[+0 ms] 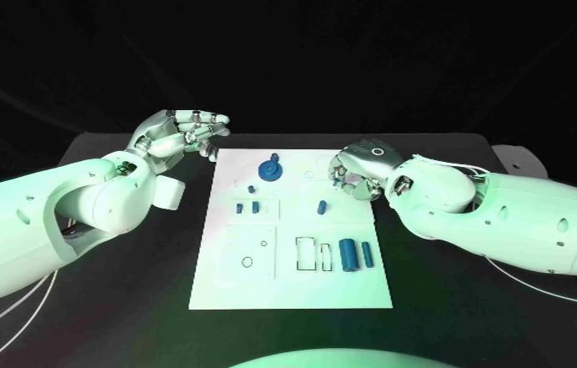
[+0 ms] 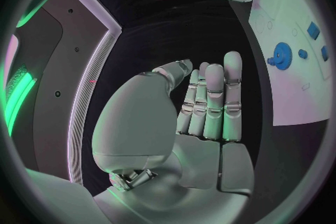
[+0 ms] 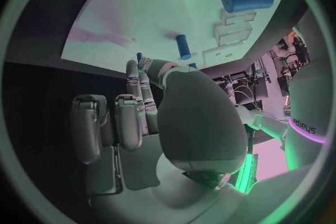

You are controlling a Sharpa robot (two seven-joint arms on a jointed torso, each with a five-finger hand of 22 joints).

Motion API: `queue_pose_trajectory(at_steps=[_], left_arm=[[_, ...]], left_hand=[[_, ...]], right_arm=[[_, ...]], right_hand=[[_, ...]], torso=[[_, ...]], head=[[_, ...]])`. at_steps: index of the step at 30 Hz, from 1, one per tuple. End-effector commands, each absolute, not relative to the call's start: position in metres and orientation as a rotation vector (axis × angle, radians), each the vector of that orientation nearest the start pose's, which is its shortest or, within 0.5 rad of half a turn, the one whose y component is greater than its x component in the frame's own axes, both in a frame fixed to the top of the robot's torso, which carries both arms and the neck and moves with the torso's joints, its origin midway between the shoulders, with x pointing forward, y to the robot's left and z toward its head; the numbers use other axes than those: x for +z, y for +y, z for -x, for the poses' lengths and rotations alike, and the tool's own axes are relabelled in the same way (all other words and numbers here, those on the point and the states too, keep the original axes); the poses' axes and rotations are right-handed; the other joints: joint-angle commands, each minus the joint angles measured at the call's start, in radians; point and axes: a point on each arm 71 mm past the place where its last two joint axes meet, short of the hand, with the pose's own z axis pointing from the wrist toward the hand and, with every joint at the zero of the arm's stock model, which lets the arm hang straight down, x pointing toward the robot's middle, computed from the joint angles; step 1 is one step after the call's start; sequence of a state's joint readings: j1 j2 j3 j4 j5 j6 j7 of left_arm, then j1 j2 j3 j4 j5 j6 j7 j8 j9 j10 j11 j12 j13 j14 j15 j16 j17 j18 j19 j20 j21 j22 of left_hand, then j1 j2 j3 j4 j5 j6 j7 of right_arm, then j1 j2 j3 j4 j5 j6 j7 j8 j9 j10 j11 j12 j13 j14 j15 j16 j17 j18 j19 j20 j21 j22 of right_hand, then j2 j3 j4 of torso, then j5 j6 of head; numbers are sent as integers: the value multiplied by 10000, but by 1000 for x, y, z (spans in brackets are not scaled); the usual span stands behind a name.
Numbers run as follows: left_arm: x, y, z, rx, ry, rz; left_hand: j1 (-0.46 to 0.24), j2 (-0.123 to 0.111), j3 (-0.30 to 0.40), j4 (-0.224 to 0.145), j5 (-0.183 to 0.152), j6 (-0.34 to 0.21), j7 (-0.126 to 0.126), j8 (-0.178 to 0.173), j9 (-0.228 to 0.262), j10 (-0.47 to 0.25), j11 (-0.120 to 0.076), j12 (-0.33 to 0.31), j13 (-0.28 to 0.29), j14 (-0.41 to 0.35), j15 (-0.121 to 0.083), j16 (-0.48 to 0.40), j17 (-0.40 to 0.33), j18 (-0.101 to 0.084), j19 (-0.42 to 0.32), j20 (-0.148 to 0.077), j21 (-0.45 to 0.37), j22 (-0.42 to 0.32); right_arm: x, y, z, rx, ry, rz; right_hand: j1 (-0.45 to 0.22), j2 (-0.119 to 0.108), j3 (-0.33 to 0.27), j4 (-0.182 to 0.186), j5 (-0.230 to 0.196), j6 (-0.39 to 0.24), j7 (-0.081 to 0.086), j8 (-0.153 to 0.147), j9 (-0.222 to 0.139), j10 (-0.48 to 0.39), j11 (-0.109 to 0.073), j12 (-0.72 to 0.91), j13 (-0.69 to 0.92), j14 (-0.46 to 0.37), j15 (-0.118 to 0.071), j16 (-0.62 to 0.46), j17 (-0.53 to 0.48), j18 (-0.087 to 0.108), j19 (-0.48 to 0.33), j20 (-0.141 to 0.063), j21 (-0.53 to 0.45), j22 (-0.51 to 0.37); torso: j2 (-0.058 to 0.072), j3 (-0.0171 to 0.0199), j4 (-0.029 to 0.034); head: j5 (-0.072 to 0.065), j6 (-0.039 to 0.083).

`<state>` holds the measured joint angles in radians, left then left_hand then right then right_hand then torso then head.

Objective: Assemble the parts on the task board

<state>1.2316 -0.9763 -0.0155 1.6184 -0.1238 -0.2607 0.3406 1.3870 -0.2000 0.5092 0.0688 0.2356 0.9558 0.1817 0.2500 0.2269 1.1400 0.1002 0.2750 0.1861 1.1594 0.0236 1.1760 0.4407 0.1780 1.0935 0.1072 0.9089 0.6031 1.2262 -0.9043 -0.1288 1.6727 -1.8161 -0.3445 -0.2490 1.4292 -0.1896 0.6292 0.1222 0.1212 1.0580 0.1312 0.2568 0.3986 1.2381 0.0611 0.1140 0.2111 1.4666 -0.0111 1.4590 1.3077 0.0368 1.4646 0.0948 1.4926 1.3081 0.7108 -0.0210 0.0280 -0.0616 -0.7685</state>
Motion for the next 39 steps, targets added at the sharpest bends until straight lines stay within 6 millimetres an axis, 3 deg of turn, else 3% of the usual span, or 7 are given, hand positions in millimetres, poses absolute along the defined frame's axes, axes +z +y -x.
queue_pose_trajectory(at_steps=[1,7,12,15,20,29,39], left_arm=[[-147,240,-477,-15429,14580,9736],[-147,239,-478,-15444,14563,9722],[-148,237,-480,-15458,14562,9713],[-149,235,-481,-15476,14562,9702],[-150,232,-484,-15490,14574,9694],[-151,226,-488,-15538,14601,9687],[-152,220,-489,-15643,14662,9674]], left_hand=[[-9,59,-19,-50,-20,-82,-8,52,12,-77,8,45,16,-94,-9,-29,-9,61,15,32,-34,-15],[-9,59,-19,-50,-20,-82,-8,52,12,-77,8,45,16,-94,-9,-29,-9,61,15,32,-34,-15],[-9,65,-18,-53,-18,-98,-4,62,17,-102,12,70,26,-111,-4,-39,-16,62,7,37,-48,-23],[-9,65,-18,-53,-18,-98,-4,62,17,-102,12,70,26,-111,-4,-39,-16,62,7,37,-48,-23],[-10,72,-16,-53,-18,-100,-3,68,19,-106,12,82,31,-115,-3,-41,-17,62,6,38,-52,-25],[-16,77,-19,-48,-19,-102,-2,75,22,-111,14,95,36,-119,-1,-43,-19,62,4,40,-57,-28],[-27,82,-24,-41,-21,-105,-1,85,26,-119,15,113,43,-124,1,-46,-22,62,2,43,-64,-33]], right_arm=[[-178,-178,-437,5166,15165,4376],[-168,-151,-417,6300,14807,4542],[-167,-124,-404,7163,14657,4796],[-170,-111,-400,7515,14647,4919],[-178,-94,-394,7979,14736,5083],[-201,-77,-388,8438,15129,5143],[-226,-67,-384,8636,15633,5116]], right_hand=[[-152,-2,-20,-68,-32,53,-18,68,21,67,5,-51,2,682,-38,54,1041,-205,806,-80,57,2318],[-155,-2,-19,-70,-33,54,-19,69,22,69,5,-52,2,678,-39,43,1025,-206,807,-80,60,2320],[-157,1,-15,-78,-33,55,-20,71,26,74,1,-54,2,674,-40,32,1008,-201,800,-81,40,2311],[-157,1,-15,-78,-33,55,-20,71,26,74,1,-54,2,674,-40,32,1008,-201,800,-81,40,2311],[-157,4,-9,-91,-27,52,-20,72,30,76,0,-58,0,673,-43,30,1005,-197,794,-82,21,2303],[-169,10,-5,-100,-26,46,-15,72,35,78,3,-65,-1,676,-44,39,1020,-196,792,-83,16,2302],[-196,14,-9,-116,-65,39,-12,75,46,86,5,-75,-3,675,-43,40,1021,-190,783,-84,-10,2291]], torso=[[-5,0,-20],[-14,-2,9],[-26,-24,25],[-30,-50,15],[-41,-70,24],[-19,-84,22],[-30,-50,27]], head=[[115,20],[344,48],[626,31],[894,9],[1228,-150],[1461,-266],[1664,-424]])
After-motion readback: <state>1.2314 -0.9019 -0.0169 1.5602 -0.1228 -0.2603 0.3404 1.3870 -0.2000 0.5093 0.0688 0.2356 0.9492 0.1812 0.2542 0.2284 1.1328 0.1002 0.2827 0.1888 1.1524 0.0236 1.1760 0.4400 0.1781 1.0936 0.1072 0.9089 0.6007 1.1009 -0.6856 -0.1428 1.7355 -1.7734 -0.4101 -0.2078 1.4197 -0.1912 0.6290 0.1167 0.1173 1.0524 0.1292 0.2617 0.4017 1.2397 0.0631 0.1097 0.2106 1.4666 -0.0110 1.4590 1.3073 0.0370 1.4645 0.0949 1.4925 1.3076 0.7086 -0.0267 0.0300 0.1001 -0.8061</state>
